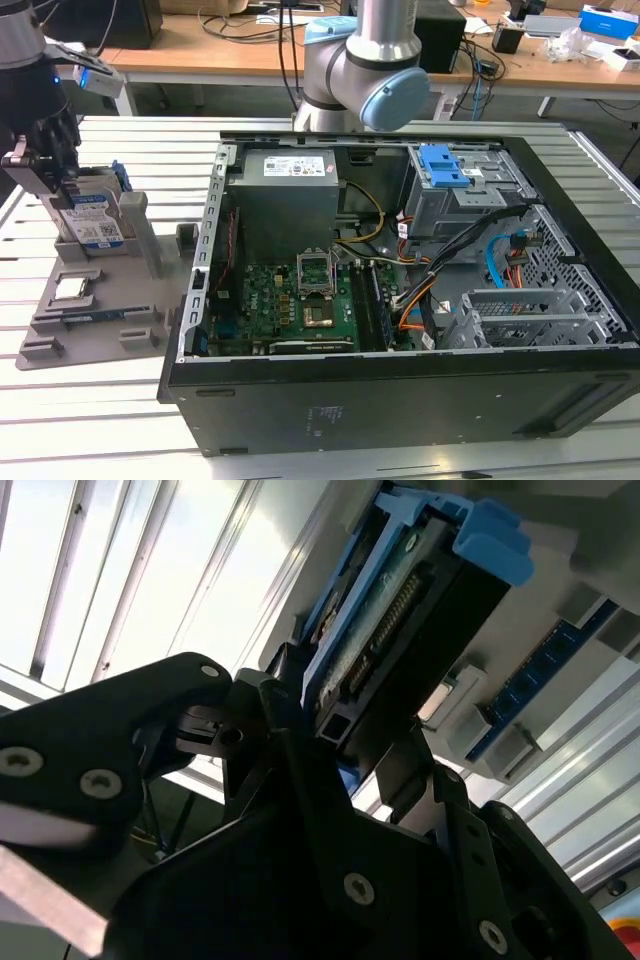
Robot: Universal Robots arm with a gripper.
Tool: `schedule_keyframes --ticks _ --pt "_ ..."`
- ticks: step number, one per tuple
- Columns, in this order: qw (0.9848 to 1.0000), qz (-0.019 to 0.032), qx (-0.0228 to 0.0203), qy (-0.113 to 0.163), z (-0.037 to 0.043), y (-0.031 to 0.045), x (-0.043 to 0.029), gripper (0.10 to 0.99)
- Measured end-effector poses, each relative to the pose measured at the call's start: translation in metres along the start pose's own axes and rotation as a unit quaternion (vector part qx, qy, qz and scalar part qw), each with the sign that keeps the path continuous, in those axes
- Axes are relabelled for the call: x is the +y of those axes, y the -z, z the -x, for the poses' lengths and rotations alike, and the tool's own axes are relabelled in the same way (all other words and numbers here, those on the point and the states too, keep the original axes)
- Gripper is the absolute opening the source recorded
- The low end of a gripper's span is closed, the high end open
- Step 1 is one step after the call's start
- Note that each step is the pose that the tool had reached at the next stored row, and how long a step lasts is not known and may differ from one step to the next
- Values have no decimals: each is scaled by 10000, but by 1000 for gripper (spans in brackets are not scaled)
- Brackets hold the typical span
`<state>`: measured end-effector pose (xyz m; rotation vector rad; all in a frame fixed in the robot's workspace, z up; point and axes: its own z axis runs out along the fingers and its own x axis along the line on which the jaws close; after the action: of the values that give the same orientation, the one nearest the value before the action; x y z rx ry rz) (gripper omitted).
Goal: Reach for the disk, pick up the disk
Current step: 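Pick up the disk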
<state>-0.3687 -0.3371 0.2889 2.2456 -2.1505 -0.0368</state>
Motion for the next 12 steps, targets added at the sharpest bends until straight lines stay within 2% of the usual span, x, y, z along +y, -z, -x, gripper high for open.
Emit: schedule_keyframes --ticks 12 --pt "10000 0 0 0 3 -24 8 529"
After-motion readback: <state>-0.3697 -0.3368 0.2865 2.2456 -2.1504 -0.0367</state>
